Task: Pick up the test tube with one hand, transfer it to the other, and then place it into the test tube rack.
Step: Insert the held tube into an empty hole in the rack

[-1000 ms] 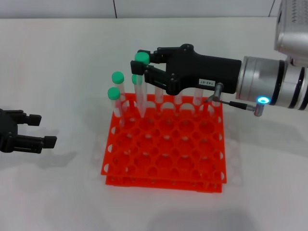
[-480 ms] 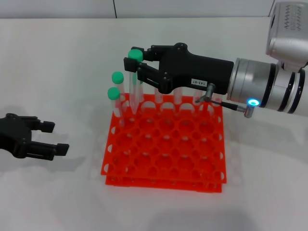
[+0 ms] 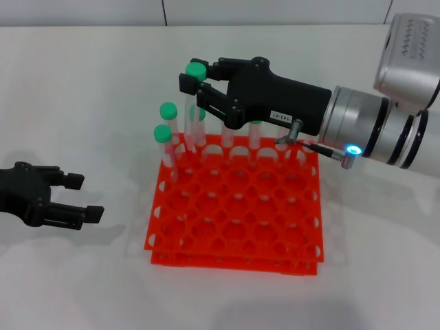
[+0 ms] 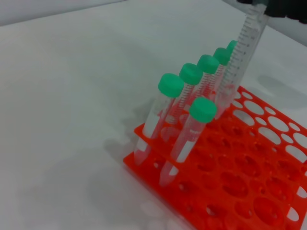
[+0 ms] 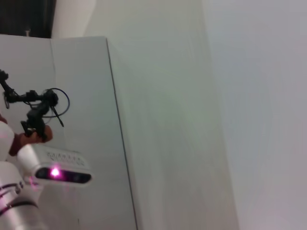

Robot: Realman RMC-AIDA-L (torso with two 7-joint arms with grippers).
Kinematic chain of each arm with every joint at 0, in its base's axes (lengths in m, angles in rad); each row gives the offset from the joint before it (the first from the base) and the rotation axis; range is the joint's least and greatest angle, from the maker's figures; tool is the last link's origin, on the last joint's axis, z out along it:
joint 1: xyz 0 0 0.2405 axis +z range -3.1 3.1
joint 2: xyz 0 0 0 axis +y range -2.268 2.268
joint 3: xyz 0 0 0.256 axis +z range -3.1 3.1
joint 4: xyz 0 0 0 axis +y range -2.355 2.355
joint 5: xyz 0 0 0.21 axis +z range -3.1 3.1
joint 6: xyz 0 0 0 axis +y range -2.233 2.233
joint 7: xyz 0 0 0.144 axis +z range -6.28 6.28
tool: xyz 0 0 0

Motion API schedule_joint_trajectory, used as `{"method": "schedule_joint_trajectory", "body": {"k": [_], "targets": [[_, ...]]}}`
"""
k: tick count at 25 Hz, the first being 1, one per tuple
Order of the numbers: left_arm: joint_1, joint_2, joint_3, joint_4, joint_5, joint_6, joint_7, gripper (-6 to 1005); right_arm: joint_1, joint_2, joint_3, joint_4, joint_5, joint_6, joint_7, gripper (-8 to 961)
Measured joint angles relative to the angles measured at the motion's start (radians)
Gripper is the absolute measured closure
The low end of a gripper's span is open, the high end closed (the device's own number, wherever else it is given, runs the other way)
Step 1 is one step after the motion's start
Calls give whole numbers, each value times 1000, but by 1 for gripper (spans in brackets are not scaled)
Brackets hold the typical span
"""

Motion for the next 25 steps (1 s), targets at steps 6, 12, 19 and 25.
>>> {"method": "schedule_joint_trajectory", "body": {"k": [6,12,19,25], "targets": [[-7,-2,0,-4,0,-1,0,119,5,0,-59,51,93,9,-83,680],[-11,-8,0,-4,0,-7,1,119,10,0,-108,79,166,18,-136,680],[-14,-9,0,-4,0,-13,2,119,14,0,-119,92,172,21,-143,679],[-14,-9,0,-4,0,-22,2,119,17,0,-149,110,212,23,-161,679]]}}
